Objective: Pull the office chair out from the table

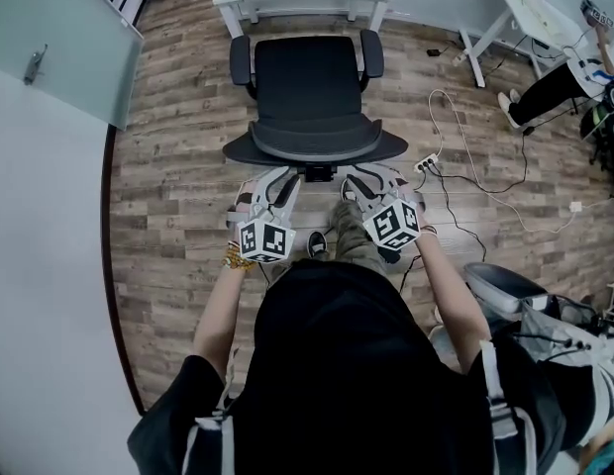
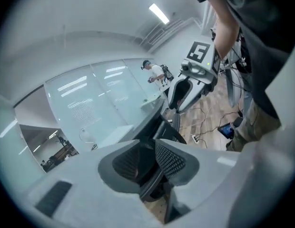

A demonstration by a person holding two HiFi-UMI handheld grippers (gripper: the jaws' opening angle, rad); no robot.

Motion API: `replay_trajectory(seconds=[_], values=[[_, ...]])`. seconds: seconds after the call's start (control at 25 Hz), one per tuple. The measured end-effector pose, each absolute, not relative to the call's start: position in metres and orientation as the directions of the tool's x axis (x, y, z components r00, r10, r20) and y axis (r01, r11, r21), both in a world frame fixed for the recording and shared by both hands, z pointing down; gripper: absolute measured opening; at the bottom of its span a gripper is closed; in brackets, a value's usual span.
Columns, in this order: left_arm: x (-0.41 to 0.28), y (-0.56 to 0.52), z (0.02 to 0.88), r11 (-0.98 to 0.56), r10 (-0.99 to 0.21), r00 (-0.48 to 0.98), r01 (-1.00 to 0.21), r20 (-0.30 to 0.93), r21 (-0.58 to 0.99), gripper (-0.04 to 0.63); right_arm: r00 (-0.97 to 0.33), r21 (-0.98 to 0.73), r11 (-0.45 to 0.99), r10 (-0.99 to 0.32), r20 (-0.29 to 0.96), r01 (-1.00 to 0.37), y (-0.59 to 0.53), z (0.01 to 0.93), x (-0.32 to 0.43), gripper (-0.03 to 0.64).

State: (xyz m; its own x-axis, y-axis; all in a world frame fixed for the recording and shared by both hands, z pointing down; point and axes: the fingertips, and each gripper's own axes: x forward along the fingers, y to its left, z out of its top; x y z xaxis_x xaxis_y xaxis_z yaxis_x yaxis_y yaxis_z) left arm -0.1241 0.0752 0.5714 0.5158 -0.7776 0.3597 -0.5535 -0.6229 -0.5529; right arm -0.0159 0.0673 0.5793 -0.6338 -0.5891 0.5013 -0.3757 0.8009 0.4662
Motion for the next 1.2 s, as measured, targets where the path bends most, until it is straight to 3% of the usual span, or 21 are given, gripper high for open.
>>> replay_trajectory(seconds=[0.2,0.36,0.52,0.76,1.2], values=[[-0.121,0.065,0.512,-0.541,-0.822,0.530,-0.612,0.209,-0.576,0.100,-0.718,0.557,0.737,-0.617,0.323,-0.383,0.071,0.513,-0.036,0.057],[-0.137,0.041,0.465,-0.446,-0.882,0.470,-0.811,0.032,-0.378,0.095,-0.711,0.483,0.682,-0.685,0.159,-0.549,0.051,0.466,-0.043,0.043],[-0.149,0.017,0.432,-0.328,-0.926,0.369,-0.890,-0.079,-0.317,0.071,-0.642,0.403,0.604,-0.765,0.051,-0.688,0.025,0.440,-0.043,0.028],[-0.146,0.006,0.419,-0.261,-0.945,0.305,-0.921,-0.121,-0.289,0.043,-0.593,0.426,0.551,-0.804,0.041,-0.717,0.014,0.442,-0.047,0.006],[-0.138,0.002,0.429,-0.288,-0.941,0.324,-0.918,-0.096,-0.274,0.038,-0.583,0.407,0.550,-0.811,0.048,-0.730,0.011,0.449,-0.049,0.005]])
